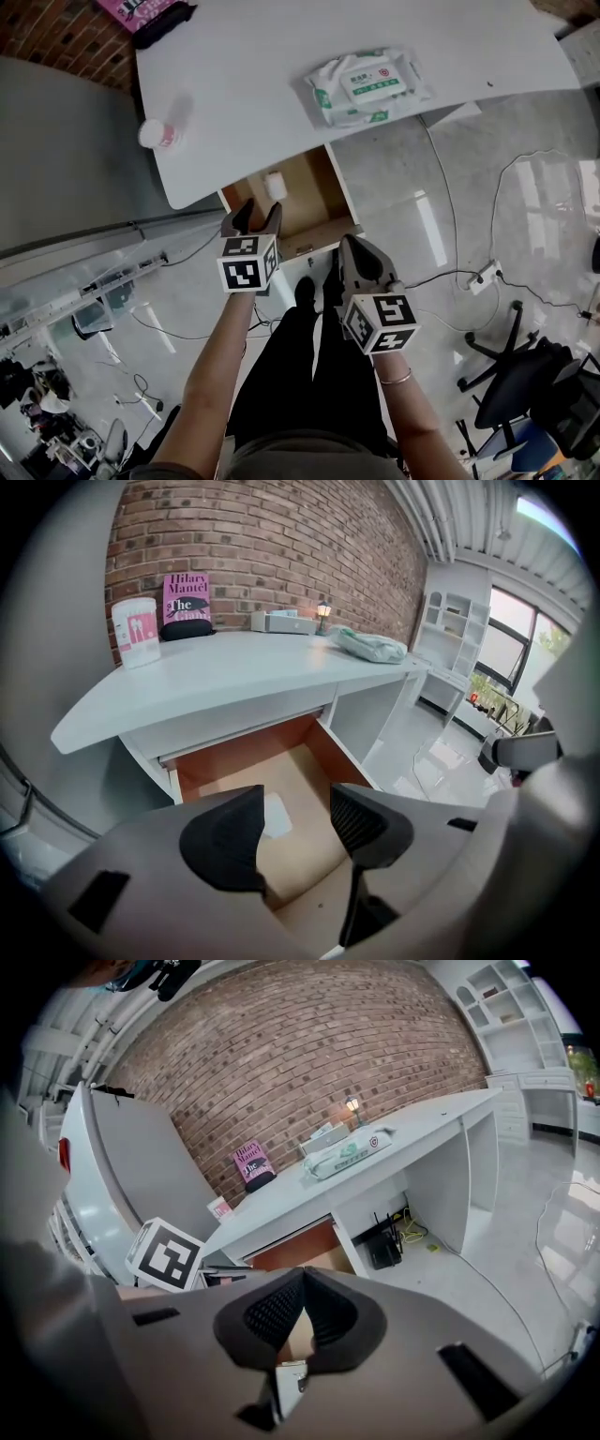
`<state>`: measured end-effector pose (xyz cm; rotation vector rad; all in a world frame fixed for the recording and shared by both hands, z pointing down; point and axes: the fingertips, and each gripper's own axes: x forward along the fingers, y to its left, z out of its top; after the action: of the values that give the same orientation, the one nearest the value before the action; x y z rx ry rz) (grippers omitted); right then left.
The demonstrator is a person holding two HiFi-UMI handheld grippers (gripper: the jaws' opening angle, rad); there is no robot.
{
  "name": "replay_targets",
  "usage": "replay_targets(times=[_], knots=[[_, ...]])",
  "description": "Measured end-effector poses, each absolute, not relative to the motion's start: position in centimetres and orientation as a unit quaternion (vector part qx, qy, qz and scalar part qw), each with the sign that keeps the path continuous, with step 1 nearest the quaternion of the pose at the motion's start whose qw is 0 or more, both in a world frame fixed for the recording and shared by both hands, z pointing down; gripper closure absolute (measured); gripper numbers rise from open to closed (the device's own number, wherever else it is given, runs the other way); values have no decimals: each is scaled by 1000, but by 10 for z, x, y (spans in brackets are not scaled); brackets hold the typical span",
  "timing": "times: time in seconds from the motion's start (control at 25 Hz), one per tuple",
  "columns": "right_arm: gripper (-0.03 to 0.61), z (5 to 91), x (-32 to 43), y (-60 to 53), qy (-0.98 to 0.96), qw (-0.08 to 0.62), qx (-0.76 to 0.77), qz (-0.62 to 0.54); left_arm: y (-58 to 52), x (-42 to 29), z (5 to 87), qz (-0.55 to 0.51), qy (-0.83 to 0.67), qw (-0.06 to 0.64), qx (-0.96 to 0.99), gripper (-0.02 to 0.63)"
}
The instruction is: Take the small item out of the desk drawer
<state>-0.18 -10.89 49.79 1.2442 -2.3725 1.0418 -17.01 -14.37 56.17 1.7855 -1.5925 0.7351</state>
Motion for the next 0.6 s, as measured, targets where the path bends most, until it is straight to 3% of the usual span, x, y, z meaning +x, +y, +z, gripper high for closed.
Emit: replay_targets(times=[0.6], knots=[[574,541,29,-120,-785,122,462,394,-162,-175,645,367,-579,332,648,400]])
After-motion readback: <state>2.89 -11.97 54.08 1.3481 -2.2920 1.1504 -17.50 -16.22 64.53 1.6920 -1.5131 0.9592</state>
